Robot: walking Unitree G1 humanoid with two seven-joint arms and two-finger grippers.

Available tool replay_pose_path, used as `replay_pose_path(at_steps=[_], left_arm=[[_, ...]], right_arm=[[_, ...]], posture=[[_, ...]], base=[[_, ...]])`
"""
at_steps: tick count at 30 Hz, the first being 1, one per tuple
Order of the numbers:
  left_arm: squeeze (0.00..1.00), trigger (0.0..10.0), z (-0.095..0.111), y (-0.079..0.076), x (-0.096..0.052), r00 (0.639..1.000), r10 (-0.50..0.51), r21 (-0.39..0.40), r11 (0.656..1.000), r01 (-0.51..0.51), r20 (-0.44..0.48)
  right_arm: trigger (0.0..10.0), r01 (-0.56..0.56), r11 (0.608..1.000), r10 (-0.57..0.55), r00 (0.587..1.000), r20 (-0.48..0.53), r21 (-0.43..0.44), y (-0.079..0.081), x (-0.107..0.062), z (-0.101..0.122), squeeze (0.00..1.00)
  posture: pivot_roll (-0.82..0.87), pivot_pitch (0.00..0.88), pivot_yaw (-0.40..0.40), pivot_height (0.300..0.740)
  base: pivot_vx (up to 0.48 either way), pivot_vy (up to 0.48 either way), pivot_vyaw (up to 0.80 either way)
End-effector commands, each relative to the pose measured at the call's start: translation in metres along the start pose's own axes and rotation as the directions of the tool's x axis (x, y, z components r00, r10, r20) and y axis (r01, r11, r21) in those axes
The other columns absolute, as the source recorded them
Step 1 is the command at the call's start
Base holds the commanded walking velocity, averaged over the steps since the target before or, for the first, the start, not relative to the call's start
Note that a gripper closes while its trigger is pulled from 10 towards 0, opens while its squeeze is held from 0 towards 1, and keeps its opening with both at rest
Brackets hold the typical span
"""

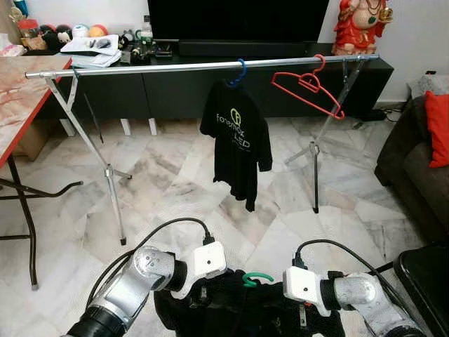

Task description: Hang hanger

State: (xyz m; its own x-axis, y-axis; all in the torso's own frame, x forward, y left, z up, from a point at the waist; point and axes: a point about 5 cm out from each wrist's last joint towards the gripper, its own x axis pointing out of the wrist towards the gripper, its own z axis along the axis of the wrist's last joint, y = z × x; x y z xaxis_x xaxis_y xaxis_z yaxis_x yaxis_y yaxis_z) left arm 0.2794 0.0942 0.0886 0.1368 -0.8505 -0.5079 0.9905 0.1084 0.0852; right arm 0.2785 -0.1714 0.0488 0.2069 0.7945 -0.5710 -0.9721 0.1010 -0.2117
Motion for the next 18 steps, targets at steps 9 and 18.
replay_pose_path(at_steps=[9, 18], left_arm=[[0.0, 4.9, 0.002, 0.001, 0.005, 0.999, -0.035, 0.009, 0.999, 0.035, 0.004], [0.0, 0.0, 0.004, 0.001, 0.008, 0.999, -0.036, -0.008, 0.999, 0.036, 0.033]], right_arm=[[0.0, -0.013, 1.0, 0.015, 0.997, 0.081, -0.02, -0.007, 0.006, 0.016, 0.0], [0.0, -0.007, 1.0, 0.009, 0.995, 0.097, -0.021, -0.012, 0.007, 0.022, 0.0]], posture=[[-0.02, 0.064, -0.034, 0.74], [-0.02, 0.058, -0.038, 0.74]], base=[[0.0, 0.0, 0.0], [0.0, 0.0, 0.0]])
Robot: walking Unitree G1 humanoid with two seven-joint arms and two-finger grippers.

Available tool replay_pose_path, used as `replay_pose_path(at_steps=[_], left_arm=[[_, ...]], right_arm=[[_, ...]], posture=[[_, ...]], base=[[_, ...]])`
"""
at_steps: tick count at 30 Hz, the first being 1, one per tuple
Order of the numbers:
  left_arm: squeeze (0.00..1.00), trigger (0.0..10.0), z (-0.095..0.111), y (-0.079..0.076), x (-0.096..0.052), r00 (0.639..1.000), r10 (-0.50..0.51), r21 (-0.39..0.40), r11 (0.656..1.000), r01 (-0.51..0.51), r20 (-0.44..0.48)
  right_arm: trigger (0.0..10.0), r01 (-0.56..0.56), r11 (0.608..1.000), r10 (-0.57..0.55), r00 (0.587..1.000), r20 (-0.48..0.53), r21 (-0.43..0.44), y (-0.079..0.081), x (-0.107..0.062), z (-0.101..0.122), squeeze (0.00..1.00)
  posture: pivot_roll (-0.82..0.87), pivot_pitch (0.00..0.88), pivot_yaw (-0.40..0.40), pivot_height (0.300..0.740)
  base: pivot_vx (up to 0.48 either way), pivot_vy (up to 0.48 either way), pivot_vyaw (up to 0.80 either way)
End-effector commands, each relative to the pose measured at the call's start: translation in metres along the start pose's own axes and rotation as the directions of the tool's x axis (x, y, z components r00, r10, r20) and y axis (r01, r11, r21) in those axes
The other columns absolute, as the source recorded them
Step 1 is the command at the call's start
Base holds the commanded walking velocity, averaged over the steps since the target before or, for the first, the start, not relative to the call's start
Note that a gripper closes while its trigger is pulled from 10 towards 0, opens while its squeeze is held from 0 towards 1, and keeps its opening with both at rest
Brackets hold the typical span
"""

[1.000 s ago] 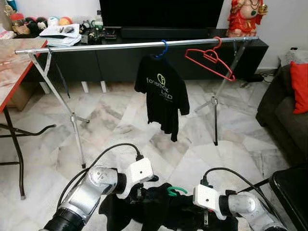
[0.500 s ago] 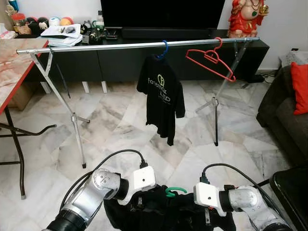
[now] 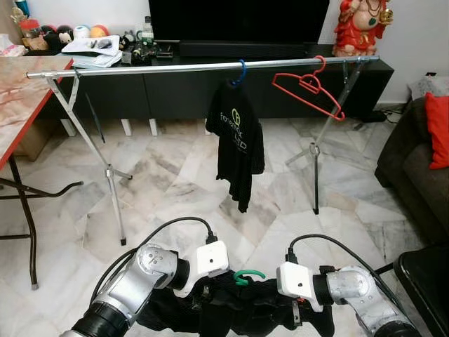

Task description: Hang hanger

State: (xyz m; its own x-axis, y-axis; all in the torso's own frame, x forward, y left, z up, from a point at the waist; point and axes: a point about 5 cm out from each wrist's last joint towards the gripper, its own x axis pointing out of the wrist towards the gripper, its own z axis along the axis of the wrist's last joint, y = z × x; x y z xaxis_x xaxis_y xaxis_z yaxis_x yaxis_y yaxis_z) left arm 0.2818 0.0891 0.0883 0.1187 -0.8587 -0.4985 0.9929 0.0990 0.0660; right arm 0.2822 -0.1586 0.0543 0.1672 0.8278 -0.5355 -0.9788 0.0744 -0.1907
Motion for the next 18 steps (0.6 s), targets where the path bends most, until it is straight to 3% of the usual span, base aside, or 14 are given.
replay_pose_path(at_steps=[1, 18], left_arm=[[0.0, 0.0, 0.0022, -0.001, 0.0038, 1.0, -0.018, 0.003, 1.0, 0.018, 0.021], [0.0, 0.0, 0.0039, -0.0014, 0.0058, 0.999, -0.019, 0.001, 1.0, 0.019, 0.029]], right_arm=[[0.0, 0.028, 0.999, -0.027, 0.999, 0.044, -0.022, -0.0082, -0.0008, 0.0099, 0.0], [0.0, 0.078, 0.997, -0.079, 0.996, 0.043, 0.008, -0.0119, -0.0036, 0.0073, 0.0]], posture=[[-0.02, 0.057, -0.037, 0.74], [-0.02, 0.052, -0.036, 0.74]], base=[[0.0, 0.0, 0.0], [0.0, 0.0, 0.0]])
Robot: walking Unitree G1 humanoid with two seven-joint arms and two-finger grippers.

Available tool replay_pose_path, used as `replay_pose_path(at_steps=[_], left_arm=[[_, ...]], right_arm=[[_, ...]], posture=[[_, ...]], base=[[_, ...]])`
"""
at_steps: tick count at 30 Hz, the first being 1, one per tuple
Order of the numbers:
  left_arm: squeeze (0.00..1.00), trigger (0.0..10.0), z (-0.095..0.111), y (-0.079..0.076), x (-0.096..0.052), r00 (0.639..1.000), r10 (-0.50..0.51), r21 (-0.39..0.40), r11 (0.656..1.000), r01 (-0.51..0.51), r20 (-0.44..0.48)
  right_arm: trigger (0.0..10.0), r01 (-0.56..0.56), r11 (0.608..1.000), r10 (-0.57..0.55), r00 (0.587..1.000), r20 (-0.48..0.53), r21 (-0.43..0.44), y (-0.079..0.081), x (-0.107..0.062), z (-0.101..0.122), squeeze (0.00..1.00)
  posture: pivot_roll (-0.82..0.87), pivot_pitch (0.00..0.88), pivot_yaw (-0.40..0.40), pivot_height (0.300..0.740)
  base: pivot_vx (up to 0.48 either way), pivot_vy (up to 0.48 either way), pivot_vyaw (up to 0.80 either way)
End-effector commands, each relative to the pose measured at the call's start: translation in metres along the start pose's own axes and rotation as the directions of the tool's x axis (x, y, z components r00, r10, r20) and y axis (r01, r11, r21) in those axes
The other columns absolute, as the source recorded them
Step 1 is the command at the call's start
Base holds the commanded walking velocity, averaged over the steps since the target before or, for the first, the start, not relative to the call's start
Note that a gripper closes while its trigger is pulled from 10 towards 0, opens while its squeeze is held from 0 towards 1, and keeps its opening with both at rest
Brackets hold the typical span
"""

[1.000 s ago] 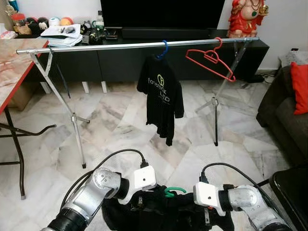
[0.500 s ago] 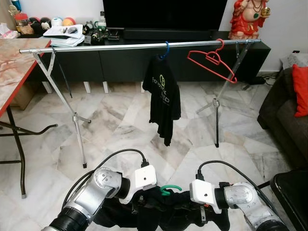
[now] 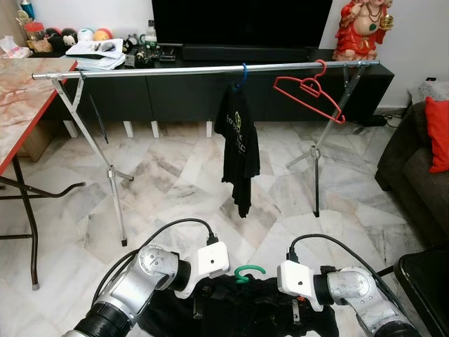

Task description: Hang hanger

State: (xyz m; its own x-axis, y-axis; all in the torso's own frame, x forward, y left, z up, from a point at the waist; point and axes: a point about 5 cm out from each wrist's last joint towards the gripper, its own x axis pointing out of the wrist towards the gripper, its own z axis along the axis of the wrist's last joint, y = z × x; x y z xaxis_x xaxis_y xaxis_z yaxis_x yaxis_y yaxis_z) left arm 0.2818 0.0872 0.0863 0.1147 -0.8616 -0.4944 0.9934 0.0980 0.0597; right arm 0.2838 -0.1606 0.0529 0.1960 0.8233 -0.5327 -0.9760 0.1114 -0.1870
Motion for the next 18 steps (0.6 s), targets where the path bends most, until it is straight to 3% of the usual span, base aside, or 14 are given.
replay_pose_path(at_steps=[1, 6, 7, 8, 9, 10, 12, 13, 18], left_arm=[[0.0, 0.0, 0.0047, -0.0011, 0.0033, 1.0, -0.015, 0.004, 1.0, 0.014, 0.026], [0.0, 0.0, 0.0049, -0.0008, 0.0032, 1.0, -0.013, -0.002, 1.0, 0.013, 0.028], [0.0, 0.0, 0.005, -0.0007, 0.0032, 0.999, -0.013, -0.004, 1.0, 0.013, 0.029], [0.0, 0.0, 0.0051, -0.0006, 0.0033, 0.999, -0.013, -0.004, 1.0, 0.013, 0.03], [0.0, 0.0, 0.0051, -0.0006, 0.0033, 0.999, -0.013, -0.004, 1.0, 0.013, 0.031], [0.0, 0.0, 0.0051, -0.0005, 0.0033, 0.999, -0.013, -0.005, 1.0, 0.013, 0.031], [0.0, 0.0, 0.0051, -0.0005, 0.0033, 0.999, -0.013, -0.005, 1.0, 0.013, 0.031], [0.0, 0.0, 0.0052, -0.0004, 0.0031, 0.999, -0.013, -0.005, 1.0, 0.013, 0.03], [0.0, 0.0, 0.0054, -0.0002, 0.0028, 1.0, -0.012, -0.002, 1.0, 0.012, 0.029]], right_arm=[[0.0, 0.051, 0.999, -0.05, 0.998, 0.048, -0.013, -0.0104, -0.0027, 0.0098, 0.0], [0.0, 0.052, 0.999, -0.051, 0.997, 0.049, -0.01, -0.0107, -0.0027, 0.0097, 0.0], [6.4, 0.065, 0.998, -0.064, 0.997, 0.044, -0.006, -0.0117, -0.0024, 0.0092, 0.0], [10.0, 0.067, 0.998, -0.067, 0.997, 0.043, -0.003, -0.012, -0.0024, 0.009, 0.0], [10.0, 0.067, 0.998, -0.067, 0.997, 0.043, 0.0, -0.0121, -0.0024, 0.0089, 0.0], [10.0, 0.063, 0.998, -0.064, 0.997, 0.044, 0.007, -0.0119, -0.0023, 0.0086, 0.33], [10.0, 0.057, 0.998, -0.057, 0.997, 0.047, 0.012, -0.0116, -0.0022, 0.0087, 0.33], [10.0, 0.051, 0.999, -0.052, 0.997, 0.054, 0.019, -0.0114, -0.0023, 0.0091, 1.0], [10.0, 0.04, 0.999, -0.041, 0.997, 0.06, 0.025, -0.0109, -0.0028, 0.0092, 1.0]], posture=[[-0.02, 0.054, -0.036, 0.74], [-0.02, 0.058, -0.037, 0.74], [-0.02, 0.059, -0.038, 0.74], [-0.02, 0.061, -0.037, 0.74], [-0.02, 0.061, -0.037, 0.74], [-0.02, 0.061, -0.037, 0.74], [-0.02, 0.061, -0.037, 0.74], [-0.02, 0.063, -0.038, 0.74], [-0.02, 0.064, -0.037, 0.74]], base=[[0.0, 0.0, 0.0], [0.0, 0.0, 0.0], [0.0, 0.0, 0.0], [0.0, 0.0, 0.0], [0.0, 0.0, 0.0], [0.0, 0.0, 0.0], [0.0, 0.0, 0.0], [0.0, 0.0, 0.0], [0.0, 0.0, 0.0]])
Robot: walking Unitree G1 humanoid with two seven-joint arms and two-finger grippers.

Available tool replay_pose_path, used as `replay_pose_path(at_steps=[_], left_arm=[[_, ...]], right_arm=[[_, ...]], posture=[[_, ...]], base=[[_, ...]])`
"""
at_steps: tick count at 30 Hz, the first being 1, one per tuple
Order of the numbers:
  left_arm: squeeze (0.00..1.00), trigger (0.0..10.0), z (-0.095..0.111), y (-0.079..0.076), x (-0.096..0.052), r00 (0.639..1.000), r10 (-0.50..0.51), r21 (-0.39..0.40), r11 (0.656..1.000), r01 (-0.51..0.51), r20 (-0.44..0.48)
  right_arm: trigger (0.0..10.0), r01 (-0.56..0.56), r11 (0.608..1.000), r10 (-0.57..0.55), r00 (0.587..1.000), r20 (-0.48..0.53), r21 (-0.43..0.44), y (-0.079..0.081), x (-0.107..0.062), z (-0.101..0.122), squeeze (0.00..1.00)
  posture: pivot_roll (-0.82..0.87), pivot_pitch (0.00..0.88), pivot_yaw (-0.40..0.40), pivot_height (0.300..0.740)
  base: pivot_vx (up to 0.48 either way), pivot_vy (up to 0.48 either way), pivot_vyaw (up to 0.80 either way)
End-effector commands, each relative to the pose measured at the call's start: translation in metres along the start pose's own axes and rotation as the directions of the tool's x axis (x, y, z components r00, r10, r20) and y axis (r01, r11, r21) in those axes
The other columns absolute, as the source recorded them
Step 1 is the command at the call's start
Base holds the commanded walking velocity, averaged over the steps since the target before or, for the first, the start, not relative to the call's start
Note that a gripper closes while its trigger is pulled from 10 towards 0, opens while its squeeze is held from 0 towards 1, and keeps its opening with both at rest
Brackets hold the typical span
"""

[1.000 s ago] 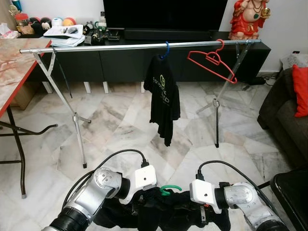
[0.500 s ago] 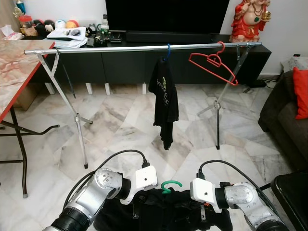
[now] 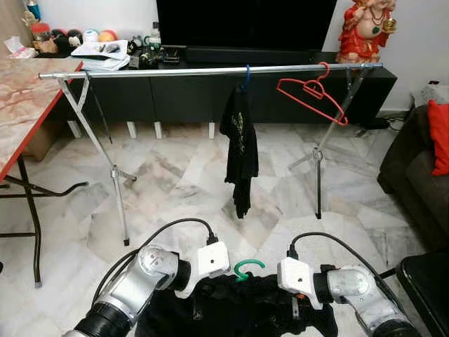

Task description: Hang hanger

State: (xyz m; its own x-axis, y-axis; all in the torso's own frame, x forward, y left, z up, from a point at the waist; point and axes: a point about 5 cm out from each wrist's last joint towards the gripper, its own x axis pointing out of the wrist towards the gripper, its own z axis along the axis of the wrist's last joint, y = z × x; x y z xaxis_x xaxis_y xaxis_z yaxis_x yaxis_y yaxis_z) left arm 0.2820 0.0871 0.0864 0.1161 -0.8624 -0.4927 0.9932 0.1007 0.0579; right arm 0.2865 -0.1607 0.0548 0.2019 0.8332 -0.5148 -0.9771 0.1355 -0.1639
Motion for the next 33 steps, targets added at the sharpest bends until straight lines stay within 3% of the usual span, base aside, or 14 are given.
replay_pose_path(at_steps=[1, 10, 15, 19, 29, 30, 31, 32, 33], left_arm=[[0.0, 0.0, 0.005, 0.0, 0.003, 1.0, -0.011, 0.002, 1.0, 0.011, 0.028], [0.0, 0.0, 0.002, 0.005, -0.001, 1.0, 0.021, 0.014, 1.0, -0.021, 0.004], [0.0, 0.0, -0.001, 0.011, -0.004, 0.997, 0.076, 0.031, 0.997, -0.075, -0.017], [0.0, 0.0, -0.009, 0.015, -0.005, 0.992, 0.118, 0.049, 0.992, -0.116, -0.051], [0.0, 0.0, -0.024, 0.014, -0.005, 0.988, 0.148, -0.034, 0.988, -0.149, -0.032], [0.0, 0.0, -0.024, 0.014, -0.005, 0.989, 0.145, -0.042, 0.988, -0.146, -0.027], [0.0, 0.0, -0.024, 0.014, -0.005, 0.989, 0.145, -0.042, 0.988, -0.146, -0.027], [0.0, 0.0, -0.025, 0.014, -0.005, 0.989, 0.145, -0.044, 0.988, -0.146, -0.026], [0.0, 0.0, -0.025, 0.014, -0.005, 0.989, 0.146, -0.046, 0.988, -0.147, -0.025]], right_arm=[[10.0, 0.027, 1.0, -0.027, 0.999, 0.041, -0.01, -0.008, -0.002, 0.008, 1.0], [10.0, -0.096, 0.995, 0.096, 0.995, 0.018, 0.007, 0.0, -0.006, 0.005, 1.0], [10.0, -0.187, 0.982, 0.186, 0.979, -0.082, 0.001, 0.006, -0.013, -0.005, 1.0], [10.0, -0.201, 0.98, 0.199, 0.97, -0.136, 0.0, 0.007, -0.017, -0.01, 1.0], [10.0, -0.114, 0.993, 0.11, 0.986, -0.122, -0.028, -0.002, -0.02, -0.005, 1.0], [10.0, -0.082, 0.996, 0.076, 0.989, -0.127, -0.041, -0.005, -0.02, -0.005, 0.77], [10.0, -0.082, 0.996, 0.076, 0.989, -0.127, -0.041, -0.005, -0.02, -0.005, 0.77], [10.0, -0.052, 0.997, 0.046, 0.99, -0.131, -0.049, -0.007, -0.02, -0.005, 0.0], [10.0, -0.007, 0.998, 0.0, 0.991, -0.137, -0.056, -0.011, -0.019, -0.004, 0.0]], posture=[[-0.02, 0.065, -0.037, 0.74], [-0.02, 0.068, -0.035, 0.74], [-0.02, 0.068, -0.036, 0.74], [-0.02, 0.07, -0.036, 0.74], [-0.03, 0.073, -0.027, 0.74], [-0.03, 0.071, -0.026, 0.74], [-0.03, 0.071, -0.026, 0.74], [-0.03, 0.071, -0.026, 0.74], [-0.03, 0.071, -0.025, 0.74]], base=[[0.0, 0.0, 0.0], [0.0, 0.0, 0.0], [0.0, 0.0, 0.0], [0.0, 0.0, 0.0], [0.0, 0.0, 0.0], [0.0, 0.0, 0.0], [0.0, 0.0, 0.0], [0.0, 0.0, 0.0], [0.0, 0.0, 0.0]])
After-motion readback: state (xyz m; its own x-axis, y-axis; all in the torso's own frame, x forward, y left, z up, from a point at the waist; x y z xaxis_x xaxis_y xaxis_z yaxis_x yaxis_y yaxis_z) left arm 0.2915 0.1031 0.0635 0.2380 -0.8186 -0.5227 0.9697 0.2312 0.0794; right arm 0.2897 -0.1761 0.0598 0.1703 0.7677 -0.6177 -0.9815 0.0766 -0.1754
